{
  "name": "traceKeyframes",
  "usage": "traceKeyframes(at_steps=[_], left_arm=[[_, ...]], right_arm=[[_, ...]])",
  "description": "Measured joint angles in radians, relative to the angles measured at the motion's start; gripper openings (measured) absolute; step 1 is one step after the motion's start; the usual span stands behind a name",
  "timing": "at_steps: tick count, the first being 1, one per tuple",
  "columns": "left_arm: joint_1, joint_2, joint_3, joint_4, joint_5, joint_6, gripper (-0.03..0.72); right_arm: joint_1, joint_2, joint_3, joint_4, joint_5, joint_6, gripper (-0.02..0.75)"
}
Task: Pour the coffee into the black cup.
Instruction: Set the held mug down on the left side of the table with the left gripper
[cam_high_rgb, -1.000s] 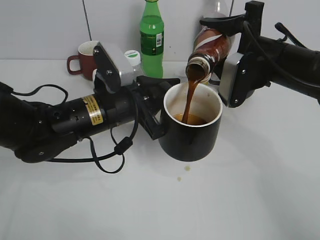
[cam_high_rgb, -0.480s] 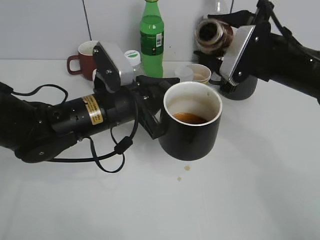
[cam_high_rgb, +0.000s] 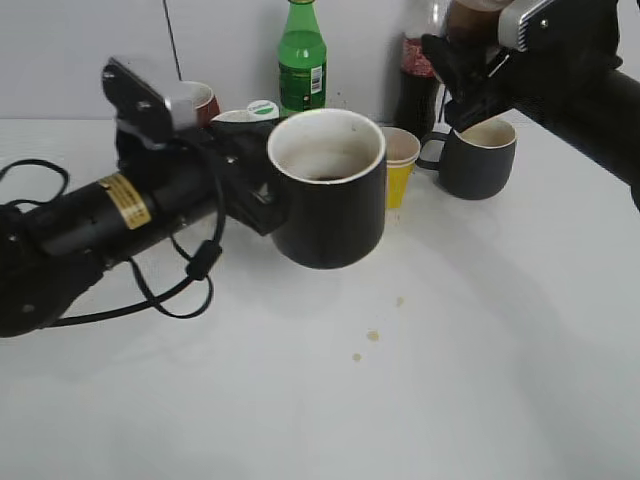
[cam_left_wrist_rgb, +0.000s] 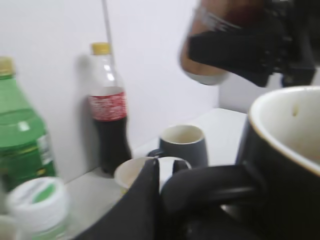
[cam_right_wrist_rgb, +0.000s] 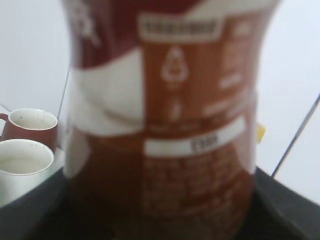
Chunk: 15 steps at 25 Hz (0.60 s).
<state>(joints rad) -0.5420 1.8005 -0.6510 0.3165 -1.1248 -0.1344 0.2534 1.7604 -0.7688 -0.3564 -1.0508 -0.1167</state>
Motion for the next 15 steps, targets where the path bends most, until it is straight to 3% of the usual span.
traceKeyframes(at_steps=[10,15], left_arm=[[0.235,-0.107,0.150,-0.161,0.049,0.000,0.044],[0.297,-0.034,0.153,-0.206,0.050,0.069,0.044]], right_arm=[[0.000,-0.079,0.249,0.268,0.057,0.090,0.503],[0.000,-0.026,0.324,0.326,0.072,0.093,0.503]])
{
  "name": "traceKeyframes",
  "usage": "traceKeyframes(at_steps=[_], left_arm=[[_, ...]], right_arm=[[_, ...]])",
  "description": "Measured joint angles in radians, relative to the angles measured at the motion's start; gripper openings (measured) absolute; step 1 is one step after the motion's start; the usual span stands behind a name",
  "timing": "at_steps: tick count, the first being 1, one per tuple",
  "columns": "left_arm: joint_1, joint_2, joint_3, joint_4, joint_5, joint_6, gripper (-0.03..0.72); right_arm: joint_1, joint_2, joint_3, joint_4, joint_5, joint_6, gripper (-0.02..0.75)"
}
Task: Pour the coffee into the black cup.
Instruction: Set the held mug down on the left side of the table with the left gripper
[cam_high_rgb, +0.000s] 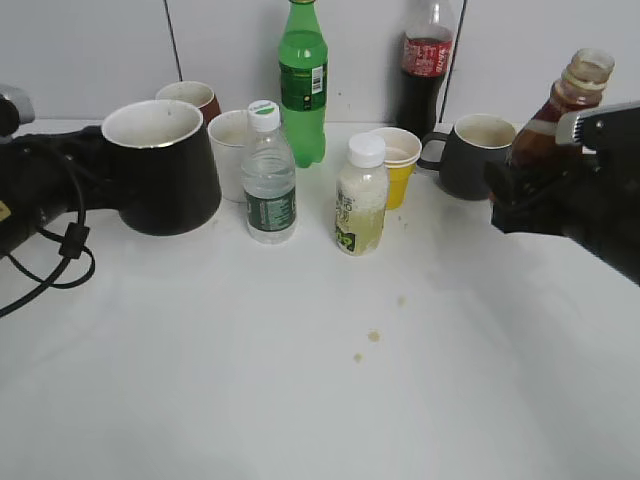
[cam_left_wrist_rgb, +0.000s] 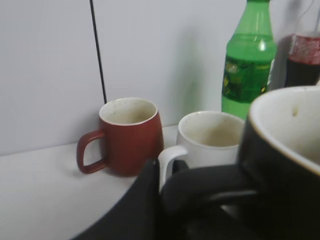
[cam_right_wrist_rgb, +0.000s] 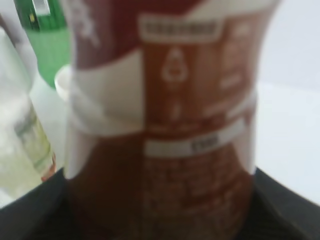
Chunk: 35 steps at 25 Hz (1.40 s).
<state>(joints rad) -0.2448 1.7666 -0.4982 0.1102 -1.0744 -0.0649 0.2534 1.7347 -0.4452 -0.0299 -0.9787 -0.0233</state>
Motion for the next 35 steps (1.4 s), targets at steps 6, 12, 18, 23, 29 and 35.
traceKeyframes(at_steps=[6,12,18,23,29,35], left_arm=[[0.008,0.157,-0.009,-0.178,-0.073,0.065,0.044],[0.013,0.302,-0.097,-0.218,-0.071,0.072,0.044],[0.013,0.404,-0.207,-0.218,-0.080,0.071,0.044],[0.013,0.463,-0.277,-0.219,-0.109,0.065,0.044],[0.002,0.467,-0.259,-0.221,-0.119,0.065,0.128],[-0.005,0.444,-0.207,-0.226,-0.128,0.065,0.305]], right_arm=[[0.000,0.169,0.000,0.010,-0.112,0.001,0.503],[0.000,0.272,-0.006,0.030,-0.185,0.002,0.503],[0.000,0.299,-0.038,0.030,-0.192,0.001,0.503],[0.000,0.340,-0.079,0.030,-0.196,0.002,0.503],[0.000,0.388,-0.109,0.018,-0.197,0.002,0.503],[0.000,0.427,-0.127,0.018,-0.201,0.002,0.503]])
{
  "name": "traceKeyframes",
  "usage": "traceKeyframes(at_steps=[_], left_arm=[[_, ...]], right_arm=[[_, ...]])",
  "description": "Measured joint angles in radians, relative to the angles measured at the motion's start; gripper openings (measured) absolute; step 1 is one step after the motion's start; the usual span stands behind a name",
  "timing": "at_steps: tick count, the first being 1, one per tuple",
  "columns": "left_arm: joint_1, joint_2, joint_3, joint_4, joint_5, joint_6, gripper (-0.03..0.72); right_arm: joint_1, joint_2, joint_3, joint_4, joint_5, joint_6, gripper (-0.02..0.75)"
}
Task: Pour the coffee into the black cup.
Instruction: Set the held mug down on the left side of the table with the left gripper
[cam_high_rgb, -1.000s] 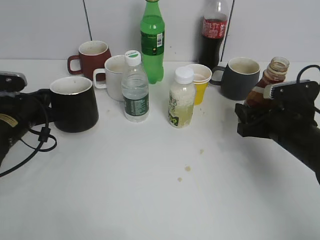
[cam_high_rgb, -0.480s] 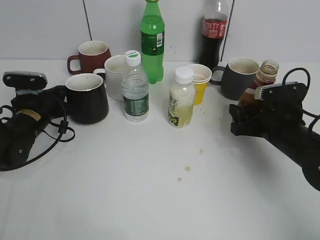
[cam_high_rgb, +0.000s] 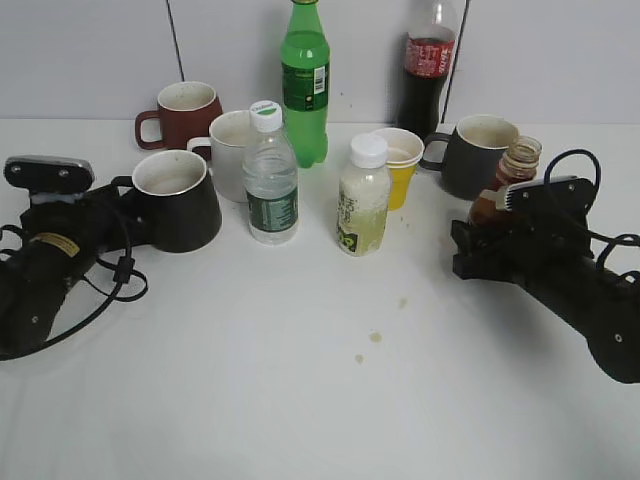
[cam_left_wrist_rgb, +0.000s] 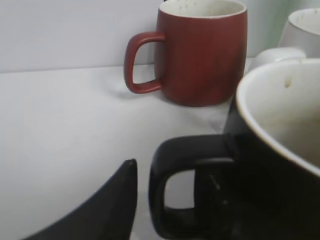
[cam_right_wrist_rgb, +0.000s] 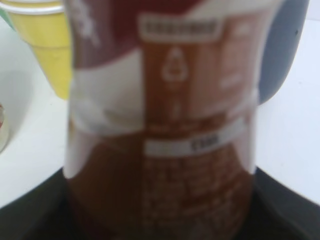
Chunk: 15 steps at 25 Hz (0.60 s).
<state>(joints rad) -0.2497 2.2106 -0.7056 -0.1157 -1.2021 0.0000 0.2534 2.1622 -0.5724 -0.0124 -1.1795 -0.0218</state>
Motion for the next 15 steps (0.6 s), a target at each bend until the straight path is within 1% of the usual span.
traceKeyframes(at_steps=[5,11,15], left_arm=[[0.000,-0.053,0.056,0.000,-0.001,0.000,0.329],[0.000,-0.084,0.139,0.000,-0.006,0.000,0.331],[0.000,-0.132,0.202,0.000,-0.005,0.000,0.331]], right_arm=[[0.000,0.003,-0.004,0.000,-0.001,0.000,0.505],[0.000,0.004,-0.006,0.000,0.000,0.000,0.586],[0.000,0.004,-0.002,0.001,0.001,0.000,0.598]])
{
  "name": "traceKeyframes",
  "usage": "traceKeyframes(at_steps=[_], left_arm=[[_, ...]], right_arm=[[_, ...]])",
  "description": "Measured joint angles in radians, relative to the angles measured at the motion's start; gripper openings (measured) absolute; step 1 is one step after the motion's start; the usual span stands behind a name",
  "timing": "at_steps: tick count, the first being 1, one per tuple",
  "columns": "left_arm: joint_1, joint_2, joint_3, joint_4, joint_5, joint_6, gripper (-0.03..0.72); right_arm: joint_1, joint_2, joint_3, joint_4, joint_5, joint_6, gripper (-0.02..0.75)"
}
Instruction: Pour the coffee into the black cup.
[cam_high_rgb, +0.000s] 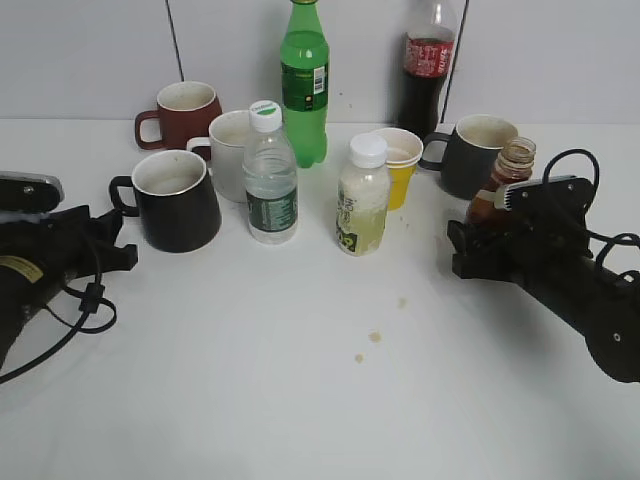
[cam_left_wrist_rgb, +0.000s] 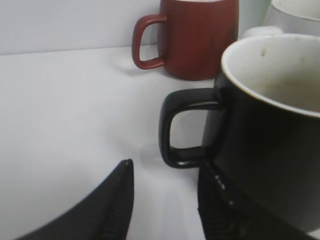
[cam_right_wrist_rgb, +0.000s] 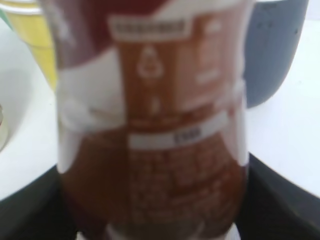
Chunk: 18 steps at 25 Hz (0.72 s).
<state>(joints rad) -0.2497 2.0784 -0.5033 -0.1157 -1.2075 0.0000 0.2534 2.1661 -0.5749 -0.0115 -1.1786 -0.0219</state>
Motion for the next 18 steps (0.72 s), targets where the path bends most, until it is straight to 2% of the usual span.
traceKeyframes(at_steps=[4,6,11,13,18], left_arm=[[0.000,-0.087,0.055,0.000,0.027,0.000,0.332],[0.000,-0.162,0.060,-0.001,0.155,-0.005,0.332],[-0.004,-0.386,0.065,-0.012,0.605,-0.006,0.332],[-0.005,-0.499,0.066,-0.027,0.753,-0.006,0.332],[-0.005,-0.784,0.045,-0.067,1.144,-0.006,0.332]], right_arm=[[0.000,-0.037,0.068,0.001,0.000,0.000,0.599],[0.000,-0.072,0.108,0.003,0.000,-0.001,0.599],[0.000,-0.197,0.242,0.011,0.056,0.000,0.599],[0.000,-0.254,0.263,0.006,0.140,0.006,0.596],[0.000,-0.467,0.265,-0.029,0.481,0.058,0.596]])
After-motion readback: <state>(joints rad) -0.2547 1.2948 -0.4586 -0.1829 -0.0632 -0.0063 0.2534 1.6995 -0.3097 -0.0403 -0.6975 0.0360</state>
